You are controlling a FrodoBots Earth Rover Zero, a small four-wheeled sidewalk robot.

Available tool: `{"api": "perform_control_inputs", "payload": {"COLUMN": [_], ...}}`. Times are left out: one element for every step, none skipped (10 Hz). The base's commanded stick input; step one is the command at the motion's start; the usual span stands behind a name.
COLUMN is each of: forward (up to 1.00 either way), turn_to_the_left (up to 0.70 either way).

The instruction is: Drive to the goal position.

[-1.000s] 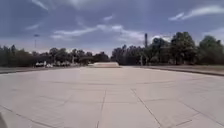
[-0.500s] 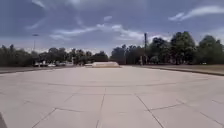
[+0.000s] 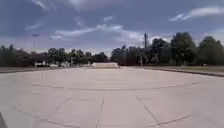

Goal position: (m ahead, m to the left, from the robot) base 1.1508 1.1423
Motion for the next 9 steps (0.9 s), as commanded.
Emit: {"api": "perform_control_inputs", "payload": {"forward": [0.7,0.7,0.7,0.7,0.7,0.7,0.7,0.7,0.7], "turn_to_the_left": [0.0,0.0,0.0,0.0,0.0,0.0,0.0,0.0,0.0]}}
